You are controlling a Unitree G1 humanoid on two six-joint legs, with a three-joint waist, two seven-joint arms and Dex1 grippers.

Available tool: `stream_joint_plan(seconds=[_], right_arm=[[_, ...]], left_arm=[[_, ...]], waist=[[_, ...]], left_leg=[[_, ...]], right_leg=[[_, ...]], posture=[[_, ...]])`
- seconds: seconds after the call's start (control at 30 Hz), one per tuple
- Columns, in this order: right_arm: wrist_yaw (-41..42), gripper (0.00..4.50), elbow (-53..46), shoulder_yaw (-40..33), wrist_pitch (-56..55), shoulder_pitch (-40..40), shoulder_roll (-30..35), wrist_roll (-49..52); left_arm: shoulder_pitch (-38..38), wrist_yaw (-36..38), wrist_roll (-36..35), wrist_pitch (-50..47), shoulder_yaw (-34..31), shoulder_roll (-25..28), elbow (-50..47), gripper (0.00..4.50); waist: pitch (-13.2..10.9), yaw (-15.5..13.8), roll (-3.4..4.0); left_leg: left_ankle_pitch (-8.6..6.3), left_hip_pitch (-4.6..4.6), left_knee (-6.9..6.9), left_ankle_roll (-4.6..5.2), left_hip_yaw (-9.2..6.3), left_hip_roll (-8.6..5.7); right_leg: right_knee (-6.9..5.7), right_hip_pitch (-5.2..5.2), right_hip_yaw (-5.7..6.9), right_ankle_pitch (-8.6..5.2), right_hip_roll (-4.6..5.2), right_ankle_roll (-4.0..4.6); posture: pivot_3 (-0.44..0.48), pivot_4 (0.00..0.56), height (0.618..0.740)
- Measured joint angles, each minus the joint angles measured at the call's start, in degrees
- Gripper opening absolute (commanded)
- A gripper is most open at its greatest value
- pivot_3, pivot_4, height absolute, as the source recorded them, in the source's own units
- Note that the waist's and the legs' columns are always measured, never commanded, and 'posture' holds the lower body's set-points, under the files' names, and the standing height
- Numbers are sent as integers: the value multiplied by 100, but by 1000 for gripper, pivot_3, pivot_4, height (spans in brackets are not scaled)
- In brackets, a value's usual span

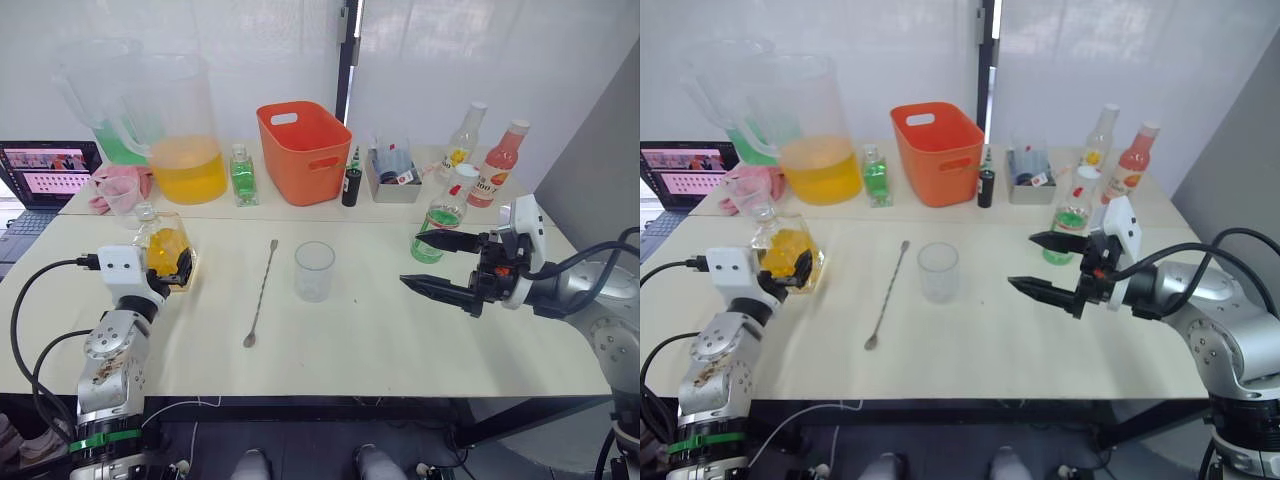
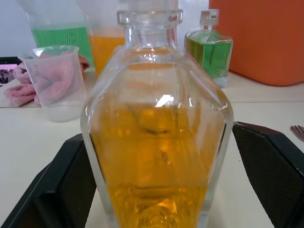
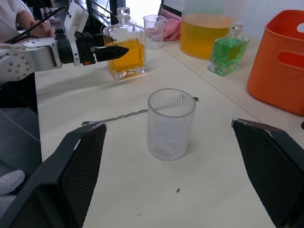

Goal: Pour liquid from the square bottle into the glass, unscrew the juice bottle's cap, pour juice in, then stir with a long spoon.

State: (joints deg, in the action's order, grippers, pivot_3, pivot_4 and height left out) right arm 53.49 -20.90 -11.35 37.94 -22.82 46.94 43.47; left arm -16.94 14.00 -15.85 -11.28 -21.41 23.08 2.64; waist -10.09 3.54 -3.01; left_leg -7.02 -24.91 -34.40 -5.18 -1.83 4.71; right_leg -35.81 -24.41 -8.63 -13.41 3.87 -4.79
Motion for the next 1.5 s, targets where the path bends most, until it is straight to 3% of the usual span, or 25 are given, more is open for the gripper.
stream_joint_plan(seconds=[0.27, 0.3, 0.43, 0.73, 0.87, 1.13, 1.5], right_arm=[[-19, 4473, 21, 60, -12, 0, -9, -174], [-34, 4500, 19, 61, -12, 0, -28, -176], [-105, 4500, 8, 61, -12, 0, -52, -178], [-69, 4500, 18, 63, -16, 108, -81, -201], [-71, 4500, 4, 61, -6, 108, -87, -163], [-65, 4500, -146, -20, 104, 213, -40, 10], [-178, 4500, -690, -455, 374, 649, 220, 402]], left_arm=[[-409, 36, 46, 220, 26, 151, 623, 4500], [-427, 23, 81, 241, 36, 151, 681, 3957], [-464, 2, 160, 275, 38, 153, 794, 2809], [-460, 167, 155, 412, 30, 214, 874, 2804], [-269, 909, -322, 139, 56, 420, 513, 2804], [-240, 2739, -1206, -874, 421, 1564, -537, 2804], [-587, 5062, -2241, -1788, 1300, 2193, -1152, 2804]], waist=[[0, 17, 0], [0, 19, 0], [0, 14, 0], [-1, 21, -2], [-10, 13, -17], [-16, -4, -26], [-17, 20, -25]], left_leg=[[1, 0, 7, 1, -1, 0], [2, 0, 9, 3, -2, 0], [1, -1, 10, 2, -2, 0], [1, -3, 11, 1, -2, 1], [5, -39, 12, 7, -3, 1], [28, -81, 36, 43, -8, 5], [29, -75, 42, 44, -10, 8]], right_leg=[[0, -2, 1, 1, -1, -7], [0, -3, 1, 2, -1, -8], [1, -2, 1, 2, 0, -11], [3, -6, 1, 3, -2, -11], [3, -36, 2, 3, -1, -11], [-2, -82, 2, 2, -9, -25], [-3, -83, 1, -4, -12, -24]], posture=[[0, 150, 740], [0, 150, 740], [0, 150, 740], [0, 150, 740], [0, 150, 740], [0, 150, 740], [0, 150, 740]])
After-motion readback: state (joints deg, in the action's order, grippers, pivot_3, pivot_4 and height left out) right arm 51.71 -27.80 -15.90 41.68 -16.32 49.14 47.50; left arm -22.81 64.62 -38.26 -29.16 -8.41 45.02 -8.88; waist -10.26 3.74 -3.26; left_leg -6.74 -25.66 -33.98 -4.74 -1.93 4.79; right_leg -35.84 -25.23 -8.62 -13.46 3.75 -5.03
